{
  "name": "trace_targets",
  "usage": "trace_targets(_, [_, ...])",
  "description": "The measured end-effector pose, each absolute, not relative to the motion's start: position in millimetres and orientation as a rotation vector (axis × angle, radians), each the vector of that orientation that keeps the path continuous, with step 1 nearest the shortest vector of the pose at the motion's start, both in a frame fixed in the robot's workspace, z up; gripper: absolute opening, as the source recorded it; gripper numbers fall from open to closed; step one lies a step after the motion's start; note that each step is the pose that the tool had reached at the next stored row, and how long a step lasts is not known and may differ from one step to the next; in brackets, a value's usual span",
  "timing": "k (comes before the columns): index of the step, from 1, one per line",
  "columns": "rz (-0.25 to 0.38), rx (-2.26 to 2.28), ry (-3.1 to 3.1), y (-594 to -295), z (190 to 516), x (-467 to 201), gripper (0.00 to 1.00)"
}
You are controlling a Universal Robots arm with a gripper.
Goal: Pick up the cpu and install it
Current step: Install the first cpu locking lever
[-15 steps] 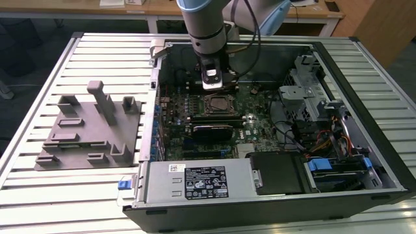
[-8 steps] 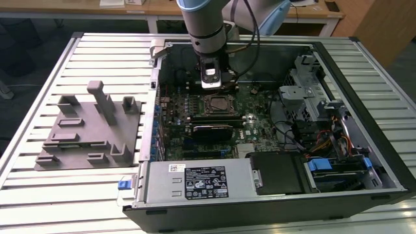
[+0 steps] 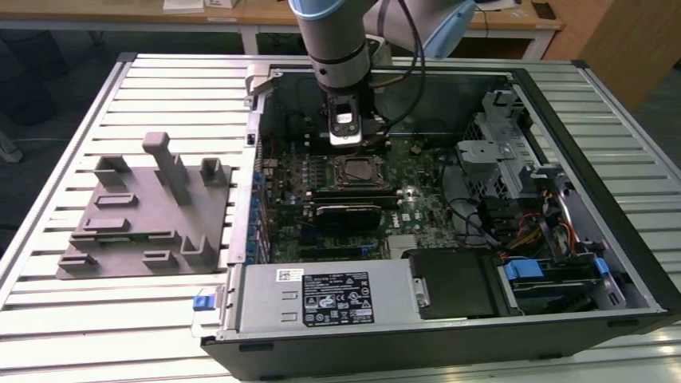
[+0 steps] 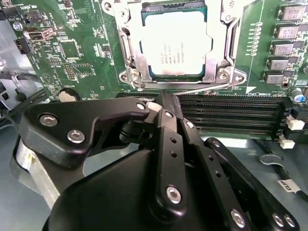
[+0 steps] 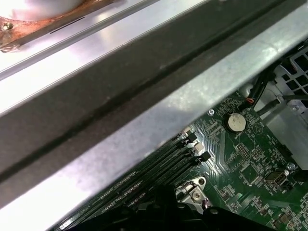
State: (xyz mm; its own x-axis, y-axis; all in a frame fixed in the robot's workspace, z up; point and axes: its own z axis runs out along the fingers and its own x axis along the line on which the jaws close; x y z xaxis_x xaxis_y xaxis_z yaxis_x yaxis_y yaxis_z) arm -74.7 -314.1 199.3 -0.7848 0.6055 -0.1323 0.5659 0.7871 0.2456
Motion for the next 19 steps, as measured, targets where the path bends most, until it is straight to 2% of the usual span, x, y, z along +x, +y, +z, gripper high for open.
trace_targets(19, [0.297, 0.721, 2.846, -315.1, 197.5, -73.4, 0.11])
